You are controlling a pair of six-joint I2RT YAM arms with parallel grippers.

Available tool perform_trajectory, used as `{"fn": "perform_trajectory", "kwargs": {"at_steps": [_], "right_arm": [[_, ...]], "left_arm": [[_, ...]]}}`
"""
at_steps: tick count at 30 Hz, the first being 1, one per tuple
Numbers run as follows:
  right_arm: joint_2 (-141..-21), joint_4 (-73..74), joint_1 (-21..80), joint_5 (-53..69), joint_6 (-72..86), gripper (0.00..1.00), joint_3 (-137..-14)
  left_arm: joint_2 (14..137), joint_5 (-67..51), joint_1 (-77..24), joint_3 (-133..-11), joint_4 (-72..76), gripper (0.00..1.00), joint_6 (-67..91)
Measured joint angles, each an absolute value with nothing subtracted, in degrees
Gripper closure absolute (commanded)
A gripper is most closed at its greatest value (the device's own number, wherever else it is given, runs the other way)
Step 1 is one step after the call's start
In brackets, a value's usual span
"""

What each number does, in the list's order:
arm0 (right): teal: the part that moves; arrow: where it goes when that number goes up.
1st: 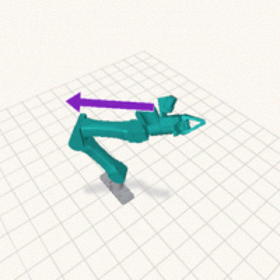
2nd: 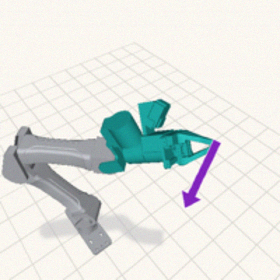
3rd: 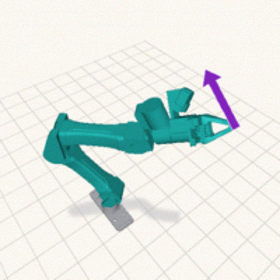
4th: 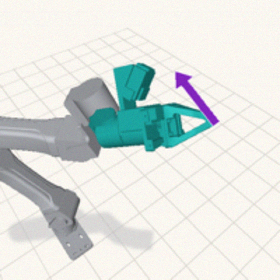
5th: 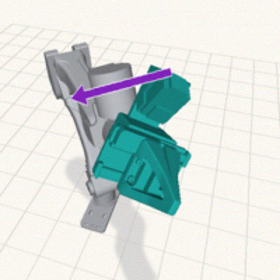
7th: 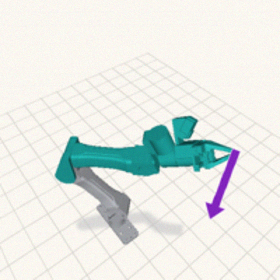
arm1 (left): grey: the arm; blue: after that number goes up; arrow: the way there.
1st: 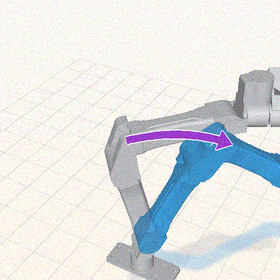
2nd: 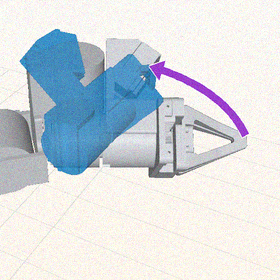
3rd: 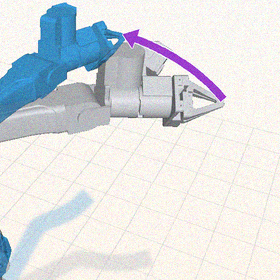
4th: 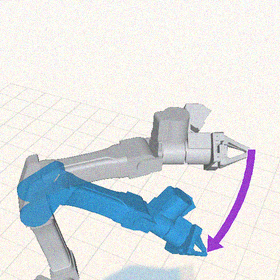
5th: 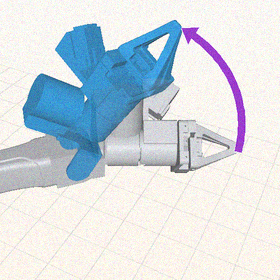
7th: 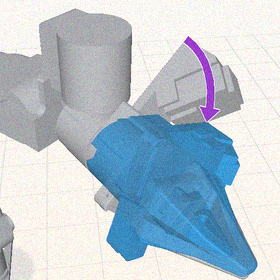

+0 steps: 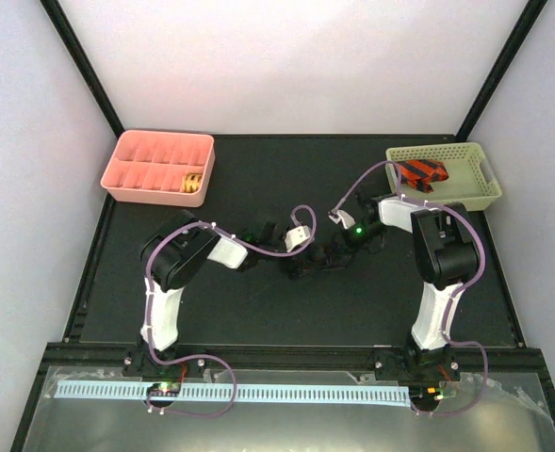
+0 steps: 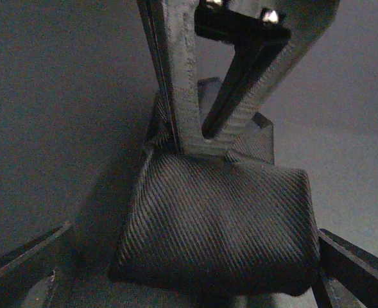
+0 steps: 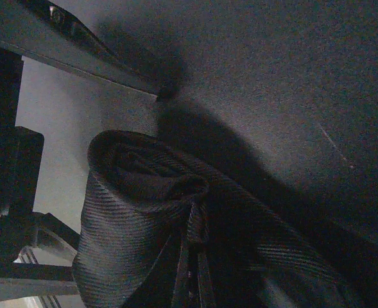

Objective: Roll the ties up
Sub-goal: Roll the tie at the center of the board.

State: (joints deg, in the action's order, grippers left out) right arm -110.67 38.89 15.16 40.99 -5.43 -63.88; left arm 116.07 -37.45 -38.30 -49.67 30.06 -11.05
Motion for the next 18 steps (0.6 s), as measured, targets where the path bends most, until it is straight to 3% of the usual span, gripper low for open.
{"fn": "perform_trajectory", "kwargs": {"at_steps": [3, 8, 18], "right_arm": [[-110.67, 38.83, 15.11, 40.88, -5.43, 0.98, -63.83], [-110.69, 38.85, 15.11, 40.71, -5.23, 0.98, -63.86], [-110.74, 38.79, 15.11, 40.62, -5.23, 0.98, -63.88]], "left_arm": [[117.30, -37.74, -38.39, -49.65, 33.15, 0.01, -9.98], [119.31, -37.54, -39.29, -50.13, 36.82, 0.12, -9.61], [121.12, -35.42, -41.25, -53.12, 35.70, 0.47, -10.90]]}}
